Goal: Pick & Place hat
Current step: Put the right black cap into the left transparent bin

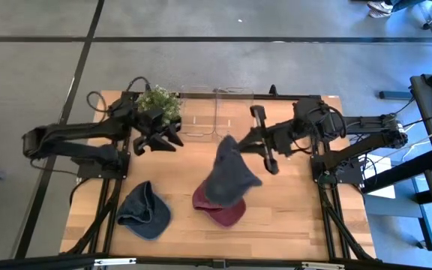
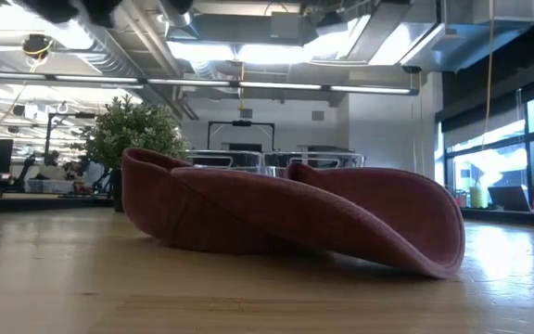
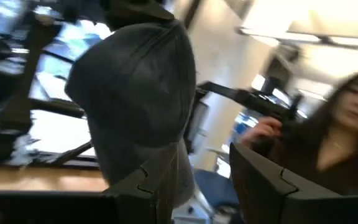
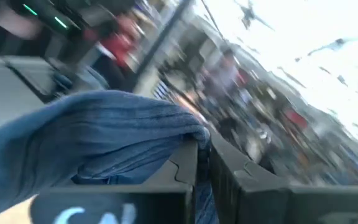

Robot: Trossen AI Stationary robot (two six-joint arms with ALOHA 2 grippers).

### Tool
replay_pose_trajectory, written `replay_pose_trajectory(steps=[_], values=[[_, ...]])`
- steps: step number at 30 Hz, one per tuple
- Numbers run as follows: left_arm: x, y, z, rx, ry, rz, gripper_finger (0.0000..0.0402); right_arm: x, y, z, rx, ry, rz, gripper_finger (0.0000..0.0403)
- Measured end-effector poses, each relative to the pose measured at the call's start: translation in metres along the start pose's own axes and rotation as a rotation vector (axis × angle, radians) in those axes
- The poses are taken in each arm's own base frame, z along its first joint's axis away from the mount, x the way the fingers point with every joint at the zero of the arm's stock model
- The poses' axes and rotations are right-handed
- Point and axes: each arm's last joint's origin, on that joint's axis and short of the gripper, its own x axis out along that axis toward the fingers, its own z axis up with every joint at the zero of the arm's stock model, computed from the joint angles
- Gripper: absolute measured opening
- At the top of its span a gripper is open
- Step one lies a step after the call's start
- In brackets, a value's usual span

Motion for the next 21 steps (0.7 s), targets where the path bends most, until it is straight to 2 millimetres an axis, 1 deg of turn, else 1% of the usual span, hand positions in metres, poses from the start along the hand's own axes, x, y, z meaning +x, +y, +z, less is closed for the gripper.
replay_pose_trajectory(steps=[3,6,10,13,16,21], values=[[0.015,0.016,0.010,-0.016,0.046,-0.030,0.0139,0.000,0.001,0.004,0.004,-0.094,0.086,0.0027],[0.029,0.034,0.014,-0.028,0.081,-0.039,0.0139,-0.001,0.003,0.007,0.013,-0.161,0.162,0.0024],[0.049,0.057,0.015,-0.025,0.118,-0.058,0.0139,0.001,0.004,0.006,0.050,-0.176,0.196,0.0025],[0.065,0.071,0.014,-0.026,0.137,-0.072,0.0139,0.007,0.006,0.001,0.069,-0.171,0.213,0.0027],[0.080,0.081,0.016,-0.016,0.165,-0.118,0.0139,0.015,0.008,-0.007,0.105,-0.149,0.232,0.0027],[0.097,0.085,0.027,0.013,0.216,-0.231,0.0139,0.024,0.011,-0.016,0.171,-0.139,0.272,0.0025]])
